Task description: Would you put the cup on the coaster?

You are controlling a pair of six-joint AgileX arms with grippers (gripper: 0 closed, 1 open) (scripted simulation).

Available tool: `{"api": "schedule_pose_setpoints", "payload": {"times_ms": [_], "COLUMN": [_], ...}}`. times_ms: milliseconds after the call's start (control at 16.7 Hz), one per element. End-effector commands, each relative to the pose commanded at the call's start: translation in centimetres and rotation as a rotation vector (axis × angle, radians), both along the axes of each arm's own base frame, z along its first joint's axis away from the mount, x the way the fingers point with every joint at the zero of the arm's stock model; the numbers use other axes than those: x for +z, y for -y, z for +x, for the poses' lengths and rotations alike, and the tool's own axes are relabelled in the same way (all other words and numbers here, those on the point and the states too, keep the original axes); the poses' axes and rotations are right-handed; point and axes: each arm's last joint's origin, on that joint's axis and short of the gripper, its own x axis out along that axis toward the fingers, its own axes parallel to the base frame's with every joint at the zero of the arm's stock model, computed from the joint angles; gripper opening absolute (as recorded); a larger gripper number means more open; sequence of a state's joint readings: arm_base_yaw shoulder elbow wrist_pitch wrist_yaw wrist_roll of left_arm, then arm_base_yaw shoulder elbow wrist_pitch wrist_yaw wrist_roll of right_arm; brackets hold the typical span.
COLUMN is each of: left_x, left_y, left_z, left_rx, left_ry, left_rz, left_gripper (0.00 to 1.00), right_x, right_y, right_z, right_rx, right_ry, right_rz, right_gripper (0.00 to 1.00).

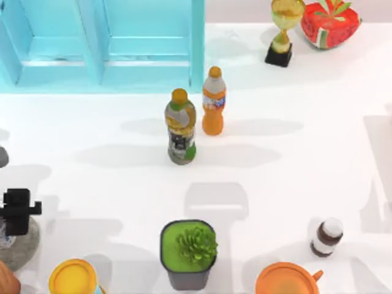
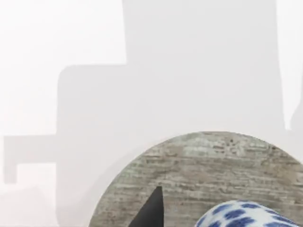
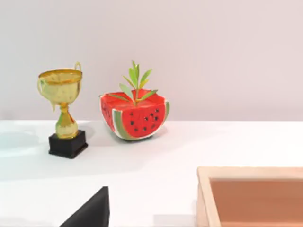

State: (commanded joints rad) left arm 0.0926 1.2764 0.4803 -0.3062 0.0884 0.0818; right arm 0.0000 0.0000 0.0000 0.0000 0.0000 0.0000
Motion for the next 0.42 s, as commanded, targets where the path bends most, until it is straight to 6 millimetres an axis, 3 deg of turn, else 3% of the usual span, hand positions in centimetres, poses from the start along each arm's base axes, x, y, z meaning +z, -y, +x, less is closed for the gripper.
{"api": "schedule_pose_setpoints", "payload": {"times_ms": [120, 420], "left_x": [0.00, 0.00], "left_y": [0.00, 0.00], "left_z": [0.00, 0.00], "left_rx": [0.000, 0.000], "left_ry": [0.000, 0.000], "left_rz": [0.000, 0.000], "left_gripper": [1.00, 1.00], "right_x": [0.00, 0.00], "right_y": [0.00, 0.00], "right_z": [0.00, 0.00], "right_rx": [0.000, 0.000], "right_ry": [0.000, 0.000], "right_rz": [0.000, 0.000], "right_gripper": [1.00, 1.00]}}
